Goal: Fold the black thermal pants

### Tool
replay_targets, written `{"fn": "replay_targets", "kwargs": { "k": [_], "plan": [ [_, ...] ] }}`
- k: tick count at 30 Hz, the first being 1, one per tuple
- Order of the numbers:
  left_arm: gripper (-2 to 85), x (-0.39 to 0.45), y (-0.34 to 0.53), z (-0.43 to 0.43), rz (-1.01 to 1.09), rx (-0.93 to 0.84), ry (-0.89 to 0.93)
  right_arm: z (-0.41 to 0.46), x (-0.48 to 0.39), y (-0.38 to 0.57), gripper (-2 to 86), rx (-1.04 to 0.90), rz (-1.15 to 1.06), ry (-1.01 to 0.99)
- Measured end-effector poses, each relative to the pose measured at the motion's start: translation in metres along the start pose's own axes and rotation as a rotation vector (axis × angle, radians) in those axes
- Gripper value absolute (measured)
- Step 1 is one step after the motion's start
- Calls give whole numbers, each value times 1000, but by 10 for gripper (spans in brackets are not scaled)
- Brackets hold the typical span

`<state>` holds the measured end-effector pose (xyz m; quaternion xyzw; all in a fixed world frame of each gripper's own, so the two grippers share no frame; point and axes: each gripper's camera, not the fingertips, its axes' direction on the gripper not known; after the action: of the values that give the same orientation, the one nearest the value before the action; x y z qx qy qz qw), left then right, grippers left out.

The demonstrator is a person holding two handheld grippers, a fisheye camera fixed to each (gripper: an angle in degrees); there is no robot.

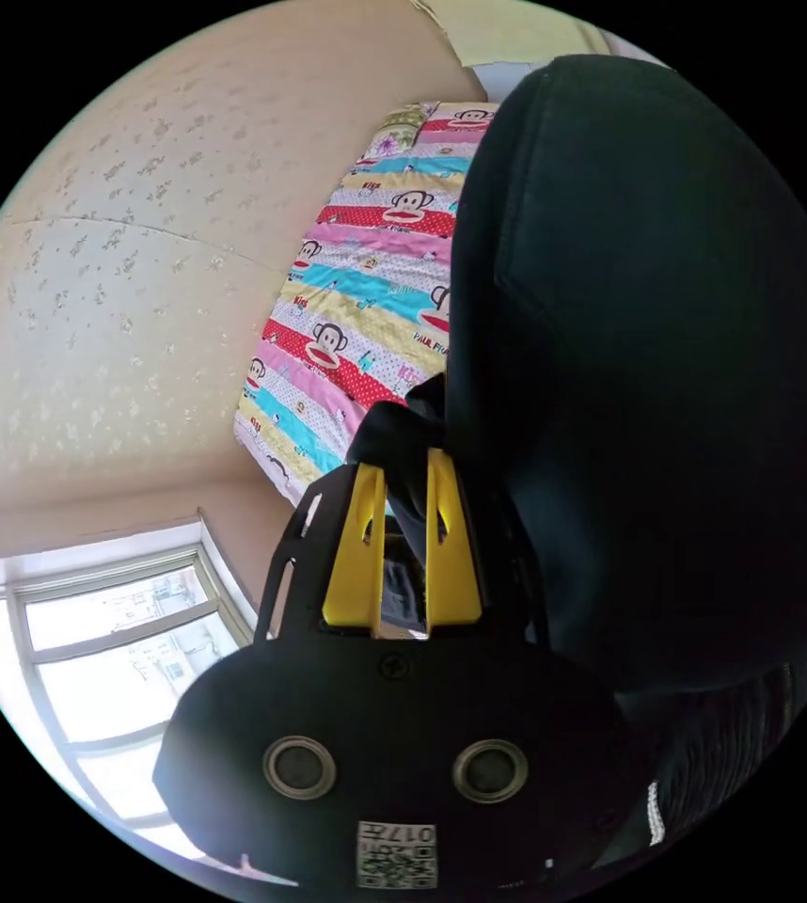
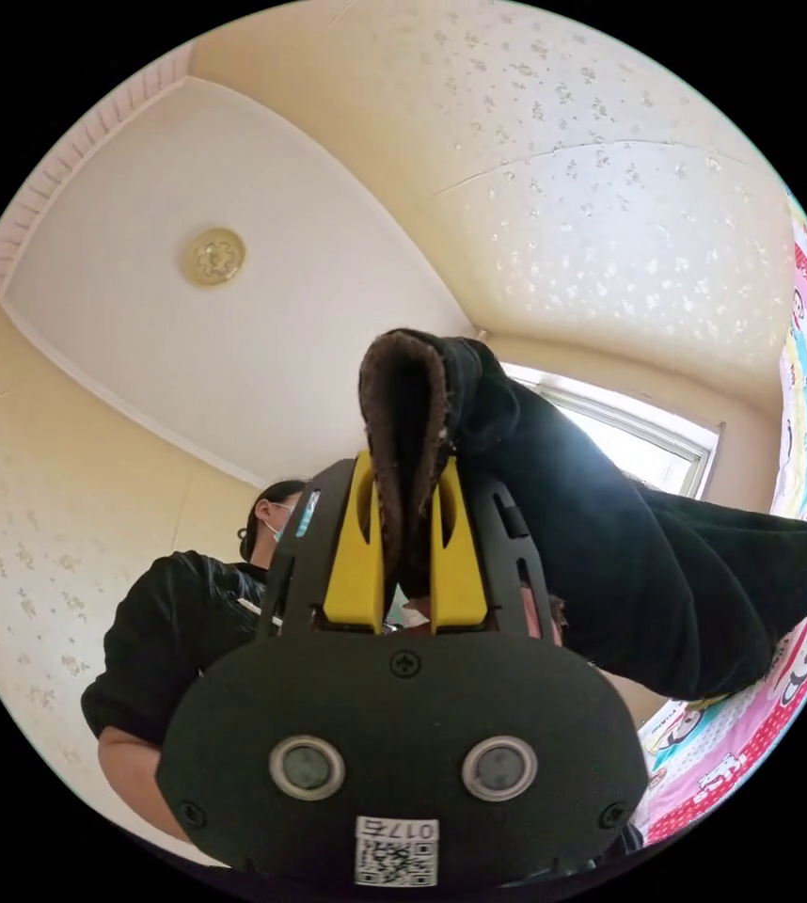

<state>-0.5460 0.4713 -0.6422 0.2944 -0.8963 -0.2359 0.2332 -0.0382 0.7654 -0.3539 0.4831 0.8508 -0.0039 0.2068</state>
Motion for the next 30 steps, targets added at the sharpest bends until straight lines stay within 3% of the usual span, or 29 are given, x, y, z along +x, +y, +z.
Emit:
{"fn": "replay_targets", "kwargs": {
  "k": [9,15,21,24,26,28,30],
  "plan": [
    [74,30,-21,8,107,-50,12,-6,15,-42,81,-82,-14,11],
    [81,3,-1,16,89,66,252,1,20,-54,83,-159,-17,-48],
    [99,-78,48,52,-31,285,724,25,21,-65,85,-245,-38,-90],
    [130,-118,79,91,-131,376,1065,34,26,-67,86,-252,-40,-132],
    [265,-135,106,122,-172,496,1448,35,27,-68,88,-211,-50,-170],
    [259,-140,132,138,-201,644,1734,32,29,-69,88,-139,-39,-156],
    [237,-136,161,135,-254,788,1721,26,35,-71,89,-74,-12,-114]
  ]
}}
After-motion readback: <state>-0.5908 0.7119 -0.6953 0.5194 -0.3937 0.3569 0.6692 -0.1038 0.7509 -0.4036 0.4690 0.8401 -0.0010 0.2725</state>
